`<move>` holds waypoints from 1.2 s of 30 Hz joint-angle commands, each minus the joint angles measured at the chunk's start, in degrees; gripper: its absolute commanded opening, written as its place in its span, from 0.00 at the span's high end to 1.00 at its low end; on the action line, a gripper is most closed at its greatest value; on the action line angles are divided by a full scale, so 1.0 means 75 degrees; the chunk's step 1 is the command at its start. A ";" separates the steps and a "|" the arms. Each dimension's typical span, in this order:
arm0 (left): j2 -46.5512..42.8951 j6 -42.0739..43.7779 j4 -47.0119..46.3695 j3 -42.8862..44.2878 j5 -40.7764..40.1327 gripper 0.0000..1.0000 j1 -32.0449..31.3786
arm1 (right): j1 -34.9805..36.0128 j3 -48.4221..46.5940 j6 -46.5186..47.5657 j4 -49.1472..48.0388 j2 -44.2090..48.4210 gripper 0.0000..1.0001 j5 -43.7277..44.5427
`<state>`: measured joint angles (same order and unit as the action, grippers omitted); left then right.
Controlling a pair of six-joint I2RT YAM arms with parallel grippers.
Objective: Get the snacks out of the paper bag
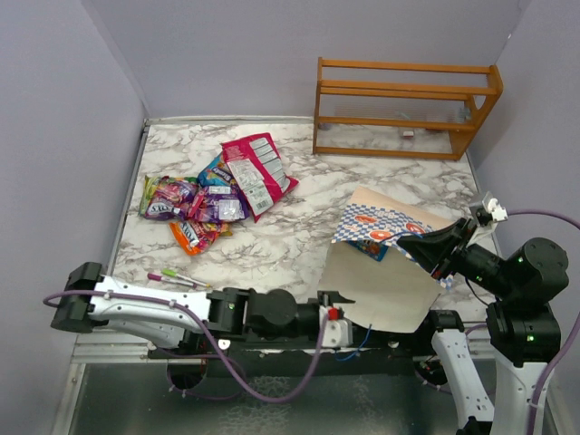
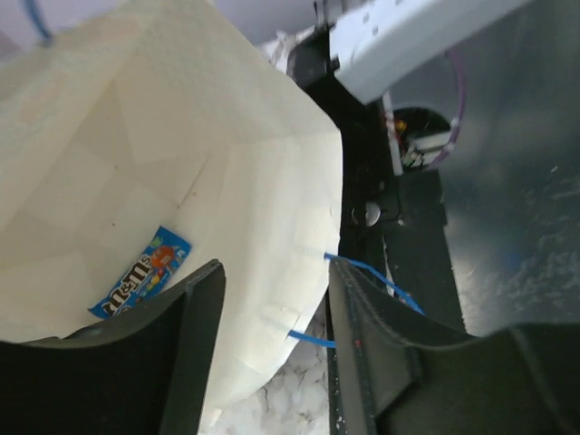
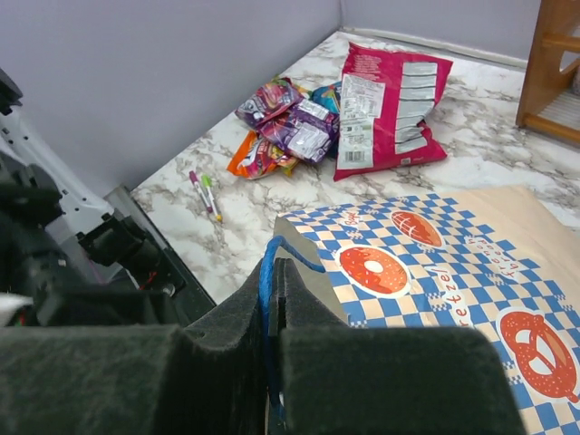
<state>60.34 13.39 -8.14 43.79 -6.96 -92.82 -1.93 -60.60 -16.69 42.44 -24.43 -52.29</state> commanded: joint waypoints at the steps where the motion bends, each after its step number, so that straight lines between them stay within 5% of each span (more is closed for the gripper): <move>1: 0.1188 0.0912 -0.0495 0.0439 -0.2041 0.50 -0.0475 | 0.0024 -0.0197 -0.0205 -0.0526 -0.0089 0.98 0.0352; 6: 0.2432 0.1267 -0.1813 0.0402 -0.2890 0.56 -0.0481 | 0.0025 -0.0087 -0.0242 -0.0588 -0.0004 0.98 0.0364; 12: 0.3715 0.2209 -0.1337 0.1148 -0.2430 0.76 -0.0024 | 0.0024 -0.0137 -0.0312 -0.0613 0.0038 0.98 0.0271; 22: 0.4747 0.3030 0.0101 0.2338 0.0096 0.61 0.1466 | 0.0024 -0.0149 -0.0390 -0.0692 0.0122 0.98 0.0238; 36: 0.7110 0.4049 0.1252 0.4445 -0.0007 0.47 0.2327 | 0.0024 -0.0295 -0.0428 -0.0690 0.0137 0.98 0.0163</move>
<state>111.31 41.80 -1.32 73.91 -8.03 -76.88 -1.93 -61.10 -19.29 38.94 -24.21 -51.24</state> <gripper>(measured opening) 0.532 0.019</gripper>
